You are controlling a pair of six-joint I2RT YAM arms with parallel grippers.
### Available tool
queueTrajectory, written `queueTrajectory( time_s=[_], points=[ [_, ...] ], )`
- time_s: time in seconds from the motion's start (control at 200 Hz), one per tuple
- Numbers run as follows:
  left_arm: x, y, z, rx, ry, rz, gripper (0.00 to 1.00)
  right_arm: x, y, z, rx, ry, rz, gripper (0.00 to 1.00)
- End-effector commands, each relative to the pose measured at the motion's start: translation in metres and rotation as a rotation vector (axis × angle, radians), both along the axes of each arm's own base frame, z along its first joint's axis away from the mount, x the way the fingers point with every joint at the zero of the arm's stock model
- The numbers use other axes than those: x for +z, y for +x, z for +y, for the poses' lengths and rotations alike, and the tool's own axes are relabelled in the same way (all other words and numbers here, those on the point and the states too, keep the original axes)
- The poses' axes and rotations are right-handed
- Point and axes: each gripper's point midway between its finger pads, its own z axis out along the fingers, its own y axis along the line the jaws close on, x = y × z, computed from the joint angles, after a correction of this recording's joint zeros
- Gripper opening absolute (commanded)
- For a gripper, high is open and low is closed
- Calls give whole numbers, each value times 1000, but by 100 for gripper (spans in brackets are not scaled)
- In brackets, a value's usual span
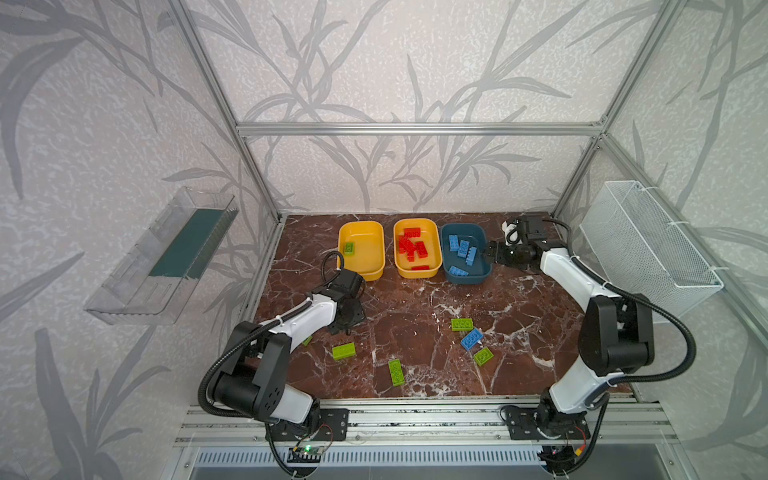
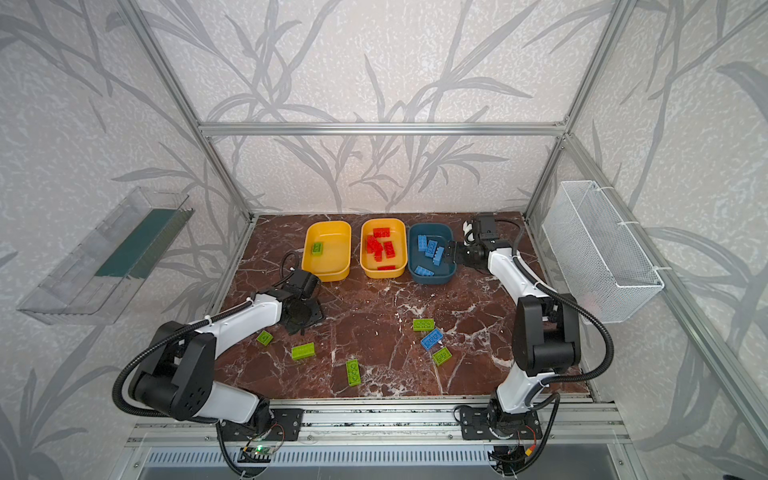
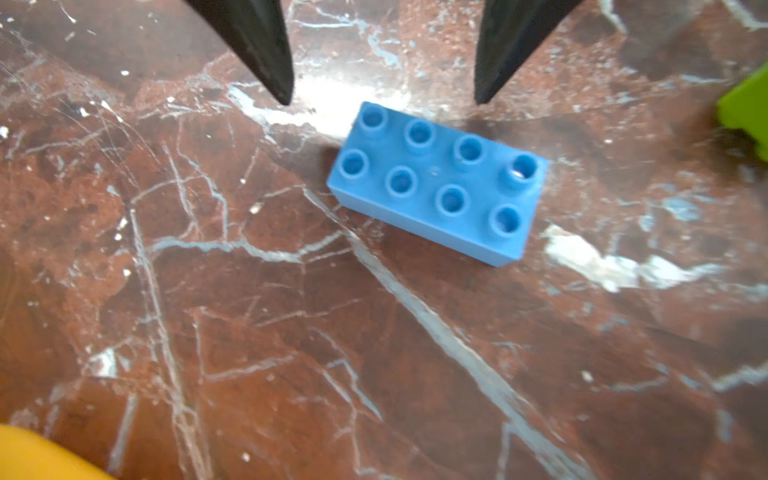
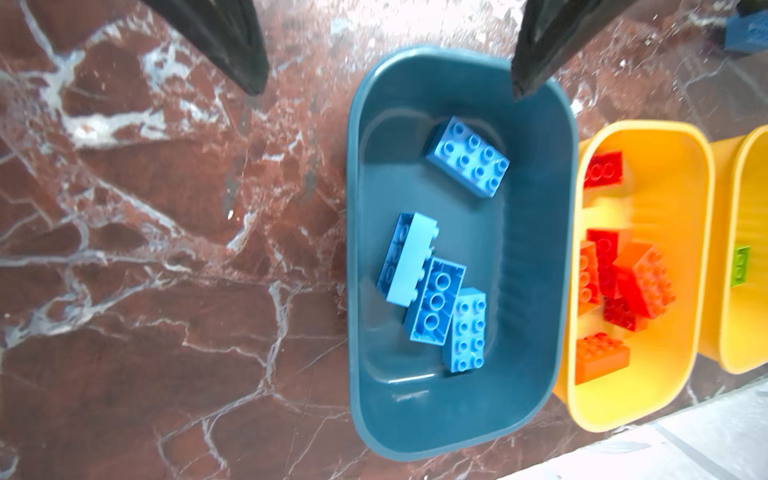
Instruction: Sort the legos into containers by color
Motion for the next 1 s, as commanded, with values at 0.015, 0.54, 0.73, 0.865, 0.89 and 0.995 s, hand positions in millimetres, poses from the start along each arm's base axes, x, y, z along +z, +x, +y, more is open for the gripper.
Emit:
queueTrajectory(
  time_s=[0.015,0.54,0.73,0.865,0.89,0.995],
  points=[
    [12,-2,19,6,75,15,85,6,-24,9,35,29,34,94],
    [-3,22,33,-121,204,46,96,52,-45,8,9,49,-46,95],
    [-9,32,24,-159,166,14,93,54,-52,5,2,32,-41,95],
    [-16,33,22,-170,159,19,83,58,-57,1,-14,17,-47,95],
    [-17,32,21,-173,153,23,81,58,-58,0,-17,17,-48,95],
    [-22,31,20,-175,148,34,74,66,-63,-2,-26,9,-63,95]
  ],
)
